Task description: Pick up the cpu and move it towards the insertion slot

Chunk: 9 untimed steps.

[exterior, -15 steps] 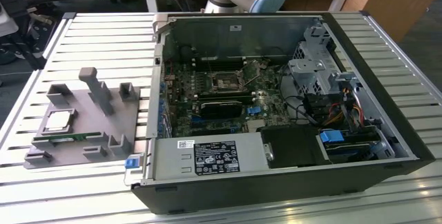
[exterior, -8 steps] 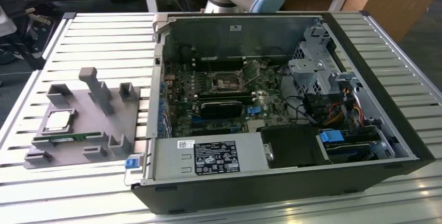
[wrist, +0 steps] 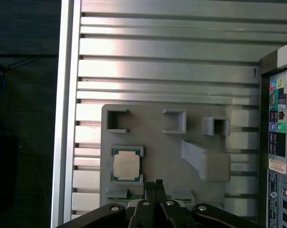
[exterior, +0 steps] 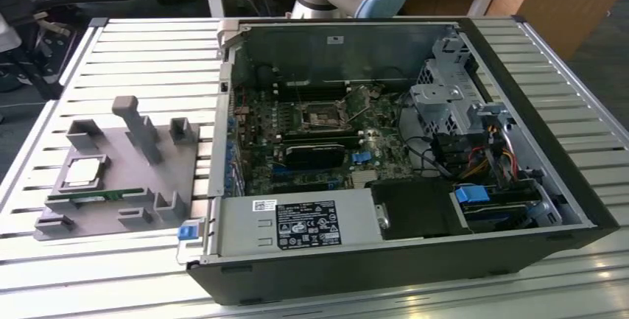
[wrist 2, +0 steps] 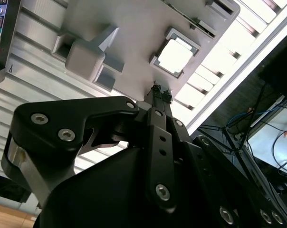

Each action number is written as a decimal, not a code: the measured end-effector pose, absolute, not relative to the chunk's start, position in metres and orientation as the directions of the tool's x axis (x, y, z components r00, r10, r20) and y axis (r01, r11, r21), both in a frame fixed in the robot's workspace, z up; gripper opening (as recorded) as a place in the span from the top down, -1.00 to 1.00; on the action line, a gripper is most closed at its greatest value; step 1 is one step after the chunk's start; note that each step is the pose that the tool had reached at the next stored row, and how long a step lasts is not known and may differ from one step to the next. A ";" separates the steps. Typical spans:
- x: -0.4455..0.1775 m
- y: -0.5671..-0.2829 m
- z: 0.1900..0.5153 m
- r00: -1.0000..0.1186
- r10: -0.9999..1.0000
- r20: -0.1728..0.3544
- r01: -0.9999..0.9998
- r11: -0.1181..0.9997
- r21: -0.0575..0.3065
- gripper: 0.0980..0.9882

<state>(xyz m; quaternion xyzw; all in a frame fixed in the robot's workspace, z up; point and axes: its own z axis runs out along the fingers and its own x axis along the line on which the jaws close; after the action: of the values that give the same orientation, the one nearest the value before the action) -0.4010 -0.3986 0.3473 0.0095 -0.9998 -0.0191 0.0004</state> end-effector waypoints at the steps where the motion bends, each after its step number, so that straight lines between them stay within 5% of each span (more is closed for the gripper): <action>1: -0.402 -0.399 0.347 -1.000 -0.019 0.001 -0.019 0.999 0.038 0.98; 9: -0.407 -0.399 0.346 -1.000 -0.019 0.000 -0.019 0.999 0.038 0.98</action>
<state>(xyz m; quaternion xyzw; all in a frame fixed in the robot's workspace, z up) -0.4068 -0.3990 0.3459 0.0095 -0.9998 -0.0191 0.0004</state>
